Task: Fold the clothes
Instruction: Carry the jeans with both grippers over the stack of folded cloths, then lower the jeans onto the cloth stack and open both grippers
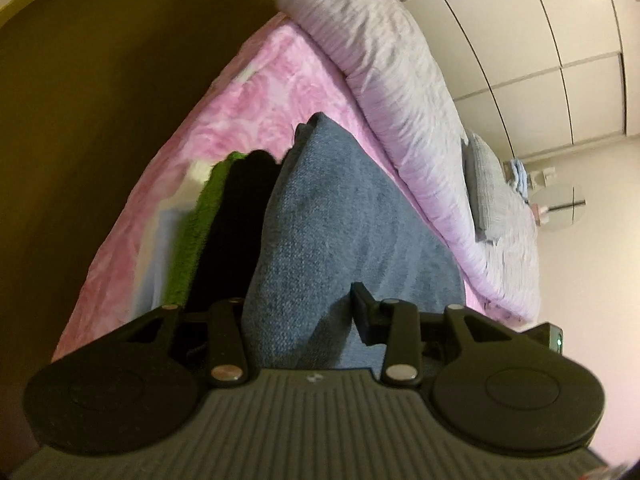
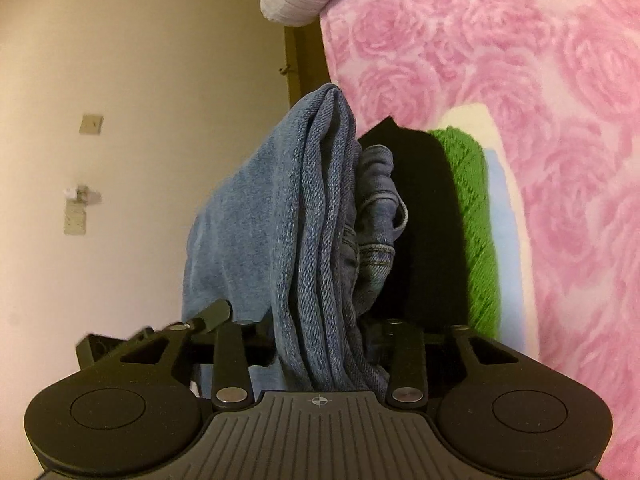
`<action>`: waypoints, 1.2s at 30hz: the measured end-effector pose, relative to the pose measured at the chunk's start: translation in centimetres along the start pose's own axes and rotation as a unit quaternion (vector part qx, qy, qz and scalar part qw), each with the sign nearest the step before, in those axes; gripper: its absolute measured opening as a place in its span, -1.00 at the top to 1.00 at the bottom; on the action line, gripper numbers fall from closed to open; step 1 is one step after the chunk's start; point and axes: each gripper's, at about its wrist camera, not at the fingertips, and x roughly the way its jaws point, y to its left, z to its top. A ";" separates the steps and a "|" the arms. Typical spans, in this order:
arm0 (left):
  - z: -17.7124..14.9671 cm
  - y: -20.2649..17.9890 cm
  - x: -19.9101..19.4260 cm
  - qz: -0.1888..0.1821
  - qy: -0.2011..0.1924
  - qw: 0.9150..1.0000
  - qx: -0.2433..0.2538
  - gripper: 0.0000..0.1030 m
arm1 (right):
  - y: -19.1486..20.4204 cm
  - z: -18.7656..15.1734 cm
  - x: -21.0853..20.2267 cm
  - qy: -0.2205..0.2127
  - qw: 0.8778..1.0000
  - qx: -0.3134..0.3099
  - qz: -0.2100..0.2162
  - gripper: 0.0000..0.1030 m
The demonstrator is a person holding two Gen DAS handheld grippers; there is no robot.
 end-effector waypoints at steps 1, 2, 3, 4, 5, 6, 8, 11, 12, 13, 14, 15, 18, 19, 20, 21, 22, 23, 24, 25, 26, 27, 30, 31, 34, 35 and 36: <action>0.0 0.0 -0.1 0.003 -0.005 1.000 0.004 0.30 | 0.2 0.0 0.0 -0.001 1.000 -0.010 -0.006 0.14; 0.0 -0.3 -0.8 0.013 -0.018 1.000 0.013 0.30 | 0.6 0.0 -0.5 -0.006 1.000 -0.022 -0.013 0.06; 0.0 -0.7 -1.6 0.026 -0.033 0.999 0.023 0.30 | 1.0 -0.1 -1.0 -0.014 0.999 -0.036 -0.023 0.00; 0.0 -0.9 -2.6 0.040 -0.051 0.998 0.027 0.31 | 1.5 -0.3 -1.8 -0.033 0.997 -0.059 -0.044 -0.16; 0.0 -1.2 -3.6 0.054 -0.069 0.996 0.029 0.33 | 2.1 -0.5 -2.9 -0.054 0.992 -0.086 -0.071 -0.24; -0.2 -1.8 -4.8 0.070 -0.092 0.993 0.037 0.41 | 2.8 -0.8 -3.9 -0.075 0.986 -0.116 -0.094 -0.24; -1.0 -3.1 -7.0 0.094 -0.131 0.985 0.064 0.44 | 4.6 -1.9 -5.9 -0.116 0.967 -0.184 -0.134 -0.23; -3.2 -5.8 -8.7 0.087 -0.149 0.978 0.116 0.58 | 8.2 -5.3 -7.2 -0.161 0.920 -0.318 -0.162 -0.23; -3.8 -6.4 -8.6 0.080 -0.144 0.978 0.129 0.66 | 9.3 -6.5 -7.1 -0.165 0.905 -0.356 -0.166 -0.23; -4.6 -7.0 -8.2 0.082 -0.136 0.976 0.148 0.68 | 10.1 -7.6 -6.6 -0.160 0.893 -0.387 -0.163 -0.22; -5.4 -7.6 -7.7 0.088 -0.126 0.973 0.170 0.68 | 10.8 -8.8 -5.9 -0.150 0.882 -0.417 -0.158 -0.22; -6.3 -8.2 -7.1 0.093 -0.116 0.970 0.191 0.71 | 11.3 -9.9 -5.0 -0.135 0.871 -0.445 -0.158 -0.18; -8.1 -8.3 -5.3 0.136 -0.094 0.960 0.228 0.72 | 11.3 -12.6 -2.5 -0.105 0.838 -0.500 -0.192 -0.15; -8.6 -7.9 -4.7 0.146 -0.089 0.957 0.234 0.72 | 10.9 -13.1 -2.0 -0.100 0.831 -0.508 -0.204 -0.15; -9.1 -7.5 -4.2 0.156 -0.085 0.955 0.239 0.74 | 10.4 -13.5 -1.6 -0.095 0.825 -0.515 -0.214 -0.15; -9.2 -7.2 -3.9 0.157 -0.084 0.954 0.240 0.77 | 9.7 -13.6 -1.3 -0.089 0.824 -0.515 -0.221 -0.15; -9.2 -6.9 -3.7 0.156 -0.083 0.955 0.238 0.78 | 9.0 -13.6 -0.9 -0.082 0.825 -0.510 -0.228 -0.15; -9.2 -6.6 -3.6 0.154 -0.082 0.956 0.237 0.85 | 8.2 -13.4 -0.6 -0.074 0.833 -0.498 -0.231 -0.15; -9.1 -6.4 -3.4 0.152 -0.082 0.956 0.236 0.88 | 7.6 -13.3 -0.4 -0.069 0.838 -0.488 -0.234 -0.15; -9.1 -6.1 -3.2 0.151 -0.081 0.957 0.234 0.89 | 7.2 -13.1 -0.2 -0.069 0.839 -0.486 -0.236 -0.15; -9.1 -5.8 -3.1 0.149 -0.080 0.958 0.233 0.90 | 6.8 -13.0 0.0 -0.069 0.840 -0.484 -0.237 -0.15; -9.1 -5.5 -2.9 0.147 -0.080 0.958 0.231 0.91 | 6.7 -13.0 -0.1 -0.069 0.842 -0.480 -0.237 -0.15; -9.0 -5.3 -2.8 0.145 -0.076 0.958 0.234 0.94 | 6.5 -12.8 -0.3 -0.067 0.848 -0.469 -0.237 -0.15; -8.9 -5.9 -3.1 0.148 -0.074 0.956 0.243 0.94 | 6.8 -12.5 -0.7 -0.062 0.853 -0.460 -0.237 -0.15; -7.8 -7.5 -4.5 0.142 -0.091 0.950 0.263 0.91 | 8.0 -11.4 -2.0 -0.053 0.869 -0.432 -0.234 -0.15; -7.2 -7.9 -4.8 0.137 -0.100 0.949 0.267 0.91 | 8.6 -10.7 -2.6 -0.069 0.876 -0.420 -0.226 -0.15; -6.3 -8.3 -5.0 0.132 -0.107 0.949 0.267 0.91 | 9.3 -9.9 -3.2 -0.085 0.883 -0.408 -0.218 -0.15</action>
